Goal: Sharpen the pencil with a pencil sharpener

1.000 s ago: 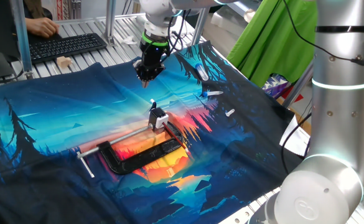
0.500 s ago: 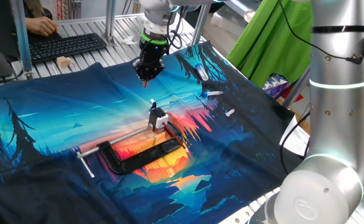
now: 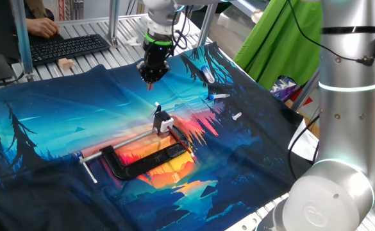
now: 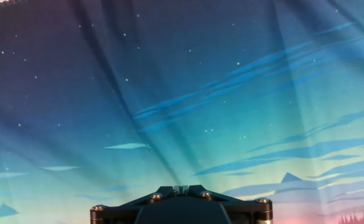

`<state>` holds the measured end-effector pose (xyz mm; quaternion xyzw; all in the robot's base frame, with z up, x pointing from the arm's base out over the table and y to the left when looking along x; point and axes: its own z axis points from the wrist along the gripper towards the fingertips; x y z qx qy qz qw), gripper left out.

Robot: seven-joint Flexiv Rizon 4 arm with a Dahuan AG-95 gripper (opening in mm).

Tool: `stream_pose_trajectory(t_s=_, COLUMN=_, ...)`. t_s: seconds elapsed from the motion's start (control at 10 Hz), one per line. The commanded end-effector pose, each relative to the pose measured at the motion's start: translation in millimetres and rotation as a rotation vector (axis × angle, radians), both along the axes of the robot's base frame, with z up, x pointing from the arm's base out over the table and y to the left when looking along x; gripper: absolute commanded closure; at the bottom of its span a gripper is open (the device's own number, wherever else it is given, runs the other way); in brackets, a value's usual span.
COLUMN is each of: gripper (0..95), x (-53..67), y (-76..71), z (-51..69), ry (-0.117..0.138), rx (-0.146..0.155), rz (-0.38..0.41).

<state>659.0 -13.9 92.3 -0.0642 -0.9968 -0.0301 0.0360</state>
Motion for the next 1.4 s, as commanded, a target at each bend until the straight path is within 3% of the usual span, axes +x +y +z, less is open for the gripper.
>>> stream_pose_trajectory(t_s=0.1, gripper=76.0, x=2.9, y=2.2, z=-9.4, ry=0.000, rx=-0.023, rz=-0.031)
stream_pose_trajectory(t_s=0.7, gripper=76.0, x=18.9, y=16.3, z=-49.6, ry=0.005, rx=-0.024, rz=-0.035)
stream_pose_trajectory(t_s=1.4, gripper=76.0, x=26.9, y=22.1, z=-81.3, ry=-0.004, rx=-0.023, rz=-0.030)
